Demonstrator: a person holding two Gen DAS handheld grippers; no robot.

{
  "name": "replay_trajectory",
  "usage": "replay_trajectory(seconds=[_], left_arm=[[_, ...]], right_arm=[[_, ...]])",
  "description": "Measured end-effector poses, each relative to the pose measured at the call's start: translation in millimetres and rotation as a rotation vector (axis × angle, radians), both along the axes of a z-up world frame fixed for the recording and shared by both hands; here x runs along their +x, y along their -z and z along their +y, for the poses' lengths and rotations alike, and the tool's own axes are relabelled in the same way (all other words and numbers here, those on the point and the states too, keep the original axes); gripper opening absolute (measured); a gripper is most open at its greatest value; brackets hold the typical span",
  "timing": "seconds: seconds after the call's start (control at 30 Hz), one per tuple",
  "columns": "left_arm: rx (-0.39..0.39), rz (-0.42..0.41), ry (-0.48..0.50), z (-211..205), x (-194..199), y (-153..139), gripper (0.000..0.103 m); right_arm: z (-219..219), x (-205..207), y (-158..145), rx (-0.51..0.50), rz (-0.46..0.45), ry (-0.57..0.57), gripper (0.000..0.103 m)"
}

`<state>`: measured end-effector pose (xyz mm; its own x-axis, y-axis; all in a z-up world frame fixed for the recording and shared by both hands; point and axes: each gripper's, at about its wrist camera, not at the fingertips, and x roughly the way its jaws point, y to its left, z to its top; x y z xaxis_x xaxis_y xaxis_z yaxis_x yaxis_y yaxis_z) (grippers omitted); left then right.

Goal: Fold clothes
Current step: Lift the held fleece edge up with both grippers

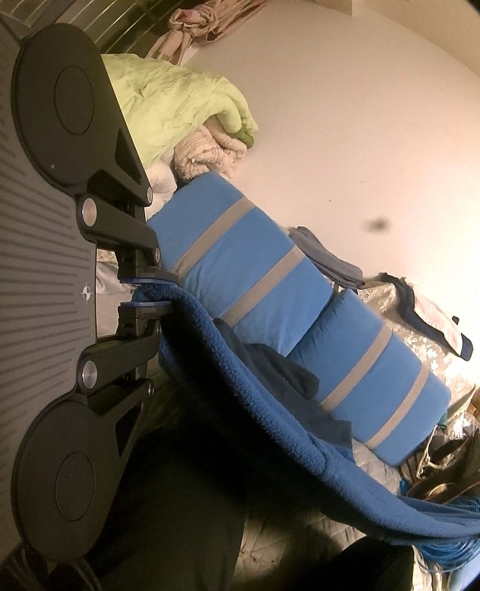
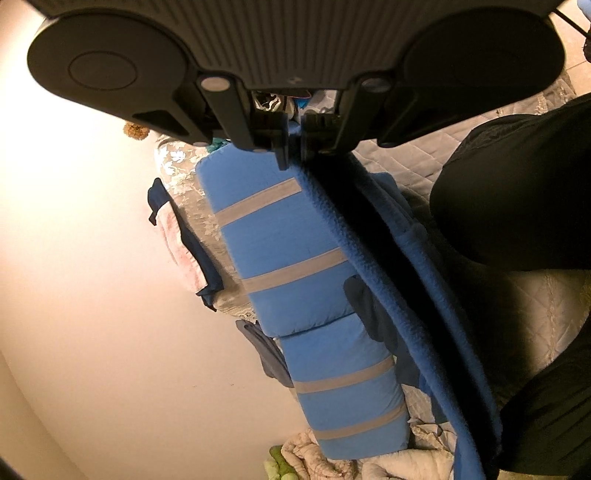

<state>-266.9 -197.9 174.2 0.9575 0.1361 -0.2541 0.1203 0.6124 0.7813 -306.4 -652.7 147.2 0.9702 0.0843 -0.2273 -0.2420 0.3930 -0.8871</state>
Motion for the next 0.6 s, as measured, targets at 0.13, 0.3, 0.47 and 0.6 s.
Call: replay_trajectory(seconds=[0.13,0.3,0.47,0.6], left_arm=[[-0.024,-0.004,-0.009,2.1,-1.7,0.0,0.009],[-0.014,0.003,0.002,1.9,7.0,0.4,0.009],[-0.027,0.019,0.008,4.8,14.7,-5.2,0.009],[-0.01,0.032,0.018,4.8,19.3,-6.5,0.009]], right_arm=[[-0.5,-4.7,0.9,0.019,-0.001,0.007,0.005],[1.9,4.9,3.9,0.016,0.005,-0.003,0.006],[0.6,16.5,0.9,0.008,0.013,-0.004,0.006],[-0.9,22.4,0.1,-0.007,0.018,-0.011,0.006]])
